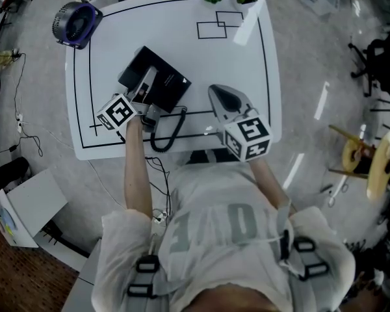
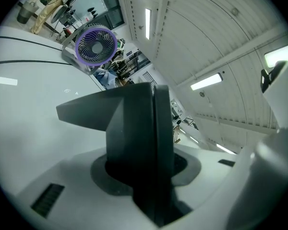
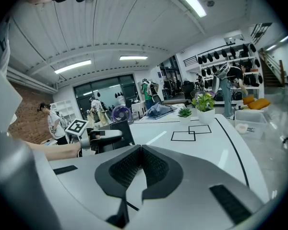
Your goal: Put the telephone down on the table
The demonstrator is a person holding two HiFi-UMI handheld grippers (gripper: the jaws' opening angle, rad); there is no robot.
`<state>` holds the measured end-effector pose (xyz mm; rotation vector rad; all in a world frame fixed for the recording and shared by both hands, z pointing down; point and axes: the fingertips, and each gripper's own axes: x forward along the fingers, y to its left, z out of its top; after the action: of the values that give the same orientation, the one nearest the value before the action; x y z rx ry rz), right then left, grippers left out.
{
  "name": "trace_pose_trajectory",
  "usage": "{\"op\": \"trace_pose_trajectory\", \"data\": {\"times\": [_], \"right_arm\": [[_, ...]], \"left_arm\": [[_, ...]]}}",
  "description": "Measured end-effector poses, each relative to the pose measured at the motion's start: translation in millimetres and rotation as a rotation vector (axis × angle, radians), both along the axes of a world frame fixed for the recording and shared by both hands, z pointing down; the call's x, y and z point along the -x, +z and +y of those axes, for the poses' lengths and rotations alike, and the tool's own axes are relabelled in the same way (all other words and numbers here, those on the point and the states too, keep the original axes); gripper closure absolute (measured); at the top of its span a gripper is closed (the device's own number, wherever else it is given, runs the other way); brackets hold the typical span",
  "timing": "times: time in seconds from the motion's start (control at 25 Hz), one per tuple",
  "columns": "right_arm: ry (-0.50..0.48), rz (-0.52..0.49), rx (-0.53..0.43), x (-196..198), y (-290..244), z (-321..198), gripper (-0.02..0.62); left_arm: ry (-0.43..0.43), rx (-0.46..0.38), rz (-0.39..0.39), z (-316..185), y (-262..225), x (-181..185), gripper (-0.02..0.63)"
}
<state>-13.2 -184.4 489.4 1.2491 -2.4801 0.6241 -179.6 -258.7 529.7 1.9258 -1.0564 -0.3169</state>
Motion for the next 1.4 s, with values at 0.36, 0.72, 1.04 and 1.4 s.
{"op": "trace_pose_trajectory", "data": {"times": [0.36, 0.72, 1.04, 1.4], "right_arm": [[-0.010, 0.000, 0.007, 1.2, 2.0, 1.1, 0.588], [-0.003, -0.004, 0.012, -0.4, 2.7, -0.3, 0.588], [-0.015, -0.008, 0.022, 4.4, 6.1, -1.1, 0.588], [-0.037, -0.006, 0.033, 10.9, 9.4, 2.7, 0.588]], "left_arm": [[-0.016, 0.040, 0.044, -1.0, 6.8, 4.5, 0.445], [-0.057, 0.074, 0.117, 0.6, 15.5, 12.8, 0.445], [-0.060, 0.104, 0.157, 0.3, 20.1, 14.2, 0.445], [-0.041, 0.127, 0.189, -1.1, 20.2, 13.2, 0.443]]}}
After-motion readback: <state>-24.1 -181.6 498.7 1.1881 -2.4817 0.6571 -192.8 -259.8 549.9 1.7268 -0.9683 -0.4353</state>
